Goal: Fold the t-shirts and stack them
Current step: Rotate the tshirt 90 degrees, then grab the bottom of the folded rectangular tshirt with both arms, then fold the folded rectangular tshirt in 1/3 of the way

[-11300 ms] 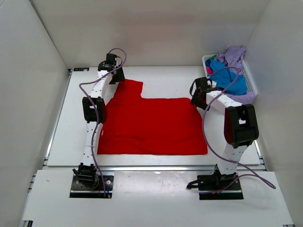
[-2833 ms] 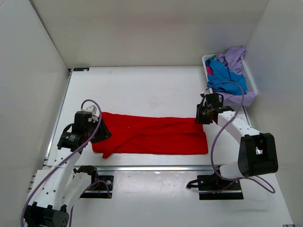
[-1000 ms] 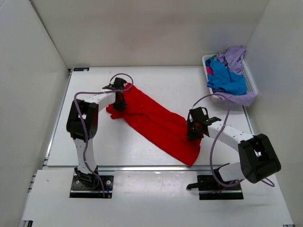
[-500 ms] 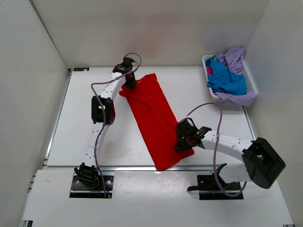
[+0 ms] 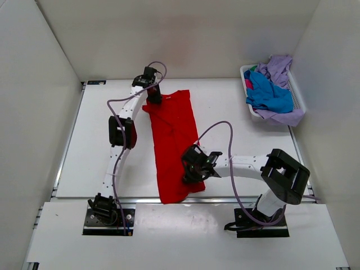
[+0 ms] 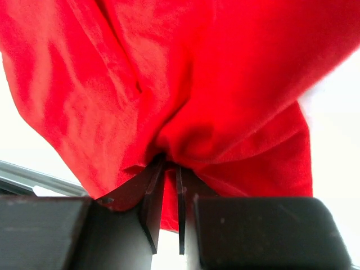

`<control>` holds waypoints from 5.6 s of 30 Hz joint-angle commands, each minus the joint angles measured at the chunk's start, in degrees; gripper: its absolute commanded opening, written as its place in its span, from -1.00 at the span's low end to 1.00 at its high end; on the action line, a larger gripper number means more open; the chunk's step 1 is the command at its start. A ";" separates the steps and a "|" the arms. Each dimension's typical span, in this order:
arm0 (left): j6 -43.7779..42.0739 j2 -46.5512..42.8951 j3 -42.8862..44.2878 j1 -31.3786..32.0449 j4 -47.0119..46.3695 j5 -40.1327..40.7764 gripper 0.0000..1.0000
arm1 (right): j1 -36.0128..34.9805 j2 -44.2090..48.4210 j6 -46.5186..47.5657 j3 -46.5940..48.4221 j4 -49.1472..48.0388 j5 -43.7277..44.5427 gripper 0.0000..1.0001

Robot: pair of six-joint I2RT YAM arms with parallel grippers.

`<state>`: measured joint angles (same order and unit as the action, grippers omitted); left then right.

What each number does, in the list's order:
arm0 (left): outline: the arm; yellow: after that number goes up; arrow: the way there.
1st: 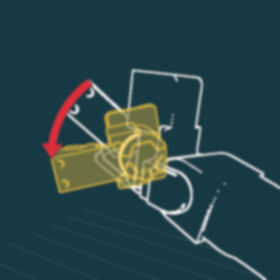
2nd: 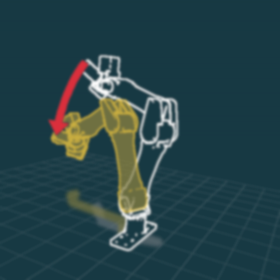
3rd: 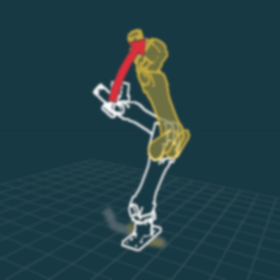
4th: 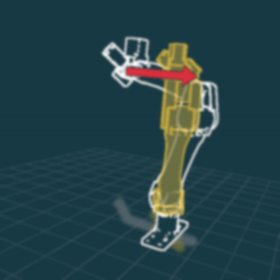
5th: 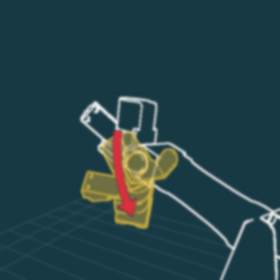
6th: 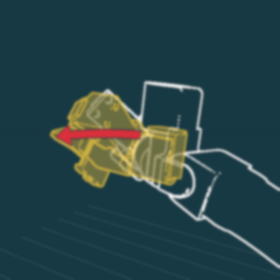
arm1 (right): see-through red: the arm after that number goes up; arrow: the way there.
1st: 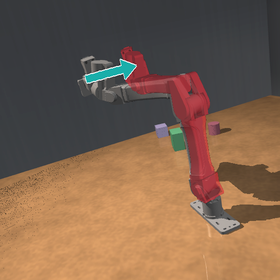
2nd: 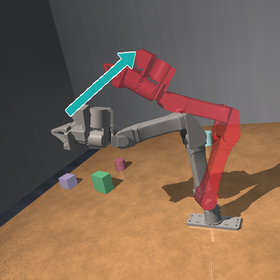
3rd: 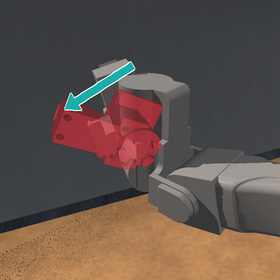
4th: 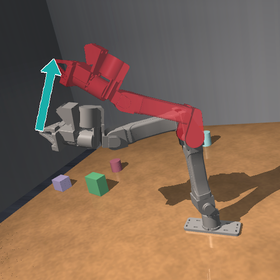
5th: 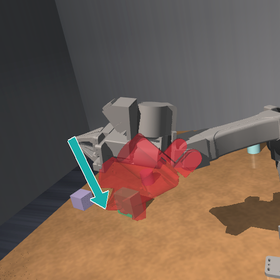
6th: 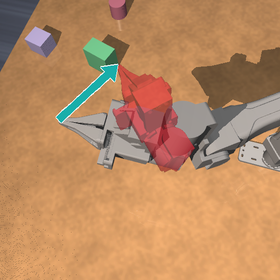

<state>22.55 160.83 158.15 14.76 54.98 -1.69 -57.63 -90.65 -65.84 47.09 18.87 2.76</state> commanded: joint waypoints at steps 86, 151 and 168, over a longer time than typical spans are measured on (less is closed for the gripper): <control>25.71 -92.00 -128.26 42.01 -23.87 -2.70 -1.00 | 5.51 23.67 26.74 -15.98 4.15 -8.47 -1.00; 23.13 -67.04 -95.81 -3.77 -42.38 -18.96 0.00 | 36.62 -15.35 54.33 36.68 4.43 -26.58 -0.24; 6.82 -70.12 -98.64 4.39 -22.55 -15.47 -0.12 | 35.39 -7.09 56.71 25.33 3.90 -26.23 -0.43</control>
<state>32.80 95.46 60.77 19.11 28.27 -20.10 -22.00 -101.25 -9.02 73.52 25.34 -23.38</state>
